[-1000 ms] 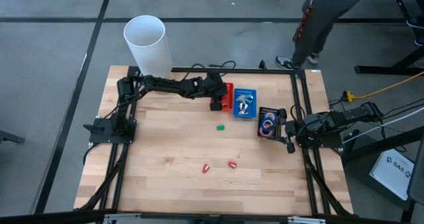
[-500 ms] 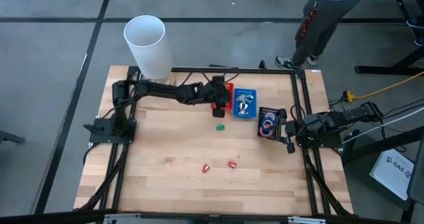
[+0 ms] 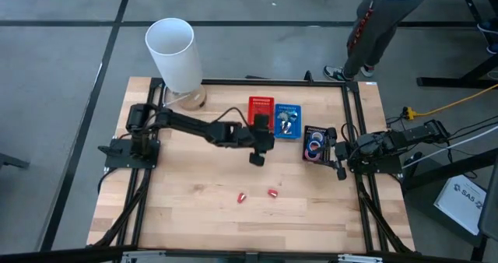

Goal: Pick and place Stapler, Stapler remover, tape
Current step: Put the green mini-stapler into the red bin

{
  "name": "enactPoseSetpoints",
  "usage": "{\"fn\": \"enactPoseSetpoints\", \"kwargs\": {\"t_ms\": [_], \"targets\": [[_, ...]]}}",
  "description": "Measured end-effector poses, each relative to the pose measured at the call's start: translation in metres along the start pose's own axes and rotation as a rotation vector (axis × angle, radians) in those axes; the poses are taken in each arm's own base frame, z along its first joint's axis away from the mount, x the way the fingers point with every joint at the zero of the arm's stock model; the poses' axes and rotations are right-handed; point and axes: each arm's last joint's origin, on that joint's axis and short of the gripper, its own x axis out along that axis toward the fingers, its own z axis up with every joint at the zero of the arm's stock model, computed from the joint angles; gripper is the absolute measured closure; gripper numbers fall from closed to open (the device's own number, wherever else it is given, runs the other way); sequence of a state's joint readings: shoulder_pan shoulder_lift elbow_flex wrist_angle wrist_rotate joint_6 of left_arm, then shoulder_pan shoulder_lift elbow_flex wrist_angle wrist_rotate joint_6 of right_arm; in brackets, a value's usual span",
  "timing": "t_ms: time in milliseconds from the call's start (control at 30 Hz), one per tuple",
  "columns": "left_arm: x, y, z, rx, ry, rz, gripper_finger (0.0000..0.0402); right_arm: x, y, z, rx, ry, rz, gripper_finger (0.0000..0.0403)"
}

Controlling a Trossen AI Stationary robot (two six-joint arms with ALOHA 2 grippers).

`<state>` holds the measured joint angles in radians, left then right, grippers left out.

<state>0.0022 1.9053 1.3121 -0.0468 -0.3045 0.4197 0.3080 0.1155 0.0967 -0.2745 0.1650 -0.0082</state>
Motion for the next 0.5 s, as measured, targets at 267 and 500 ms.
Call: {"fn": "enactPoseSetpoints", "kwargs": {"t_ms": [267,500], "targets": [[-0.015,-0.041,0.009,-0.029,0.036,-0.047,0.0264,0.000,0.000,0.000,0.000,0.000,0.000,0.0205],[-0.025,-0.064,0.016,-0.005,0.042,-0.022,0.0268,0.000,0.000,0.000,0.000,0.000,0.000,0.0205]]}}
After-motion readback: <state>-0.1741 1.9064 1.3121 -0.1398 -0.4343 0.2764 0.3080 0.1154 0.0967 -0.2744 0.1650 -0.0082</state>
